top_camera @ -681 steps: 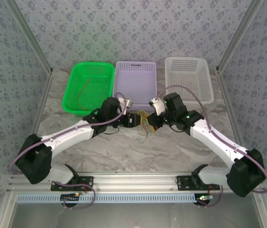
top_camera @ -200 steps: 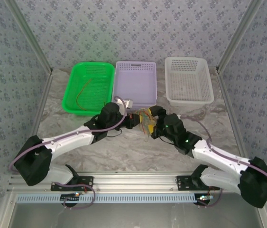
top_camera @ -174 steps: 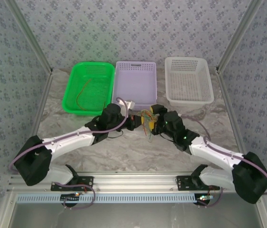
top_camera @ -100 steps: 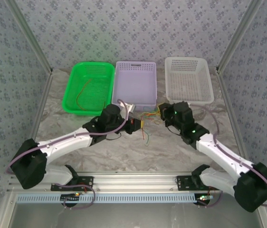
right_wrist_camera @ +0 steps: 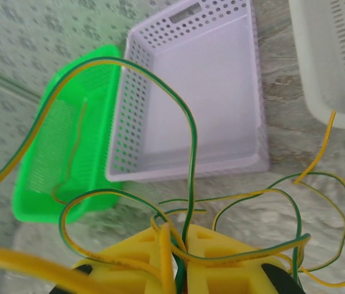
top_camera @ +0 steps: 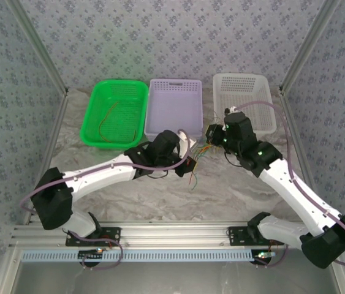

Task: Untangle the cables

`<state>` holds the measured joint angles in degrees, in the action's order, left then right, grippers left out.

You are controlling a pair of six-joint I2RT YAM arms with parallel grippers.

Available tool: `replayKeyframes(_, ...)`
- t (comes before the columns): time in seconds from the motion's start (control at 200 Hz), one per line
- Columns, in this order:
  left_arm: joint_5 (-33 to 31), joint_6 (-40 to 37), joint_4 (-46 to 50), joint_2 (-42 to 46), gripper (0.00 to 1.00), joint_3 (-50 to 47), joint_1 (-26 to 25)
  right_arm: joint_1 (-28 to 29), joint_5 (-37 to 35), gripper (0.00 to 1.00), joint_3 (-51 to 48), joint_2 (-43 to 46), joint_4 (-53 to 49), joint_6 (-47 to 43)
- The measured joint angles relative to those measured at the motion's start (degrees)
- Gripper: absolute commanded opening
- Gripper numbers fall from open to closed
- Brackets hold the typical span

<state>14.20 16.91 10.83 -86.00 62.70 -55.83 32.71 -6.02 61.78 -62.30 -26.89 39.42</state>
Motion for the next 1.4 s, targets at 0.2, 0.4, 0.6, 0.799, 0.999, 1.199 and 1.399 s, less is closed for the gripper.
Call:
replayKeyframes(0.2,-4.8,-5.0,5.6,-1.4,0.0,3.3,-0.7,1.2,-1.8,0.0,0.0,0.0,-1.2,-4.3)
replayKeyframes(0.4,-8.4,-4.9,6.4,-0.9,0.27,2.2,-0.9,0.5,-2.6,0.0,-6.1,2.5,4.6,2.2)
replayKeyframes(0.6,-11.5,-2.3,7.4,5.0,0.27,-5.2,-0.9,-6.4,0.2,0.0,-11.8,4.6,12.0,11.0)
replayKeyframes(0.799,-11.5,2.5,3.5,10.4,0.26,-10.0,-0.9,-14.5,6.6,0.0,-17.5,5.0,18.8,20.5)
replayKeyframes(0.999,-6.8,10.1,-9.0,10.7,0.14,-16.9,-0.9,-19.2,11.3,0.0,-24.4,5.0,22.1,33.2)
replayKeyframes(1.199,-2.8,15.1,-20.6,5.6,0.12,-18.1,-2.1,-19.4,12.3,0.0,-25.4,7.3,20.5,41.6)
replayKeyframes(1.399,-1.5,16.8,-25.5,0.4,0.16,-17.7,-2.8,-19.1,12.3,0.0,-25.3,9.9,16.8,45.8)
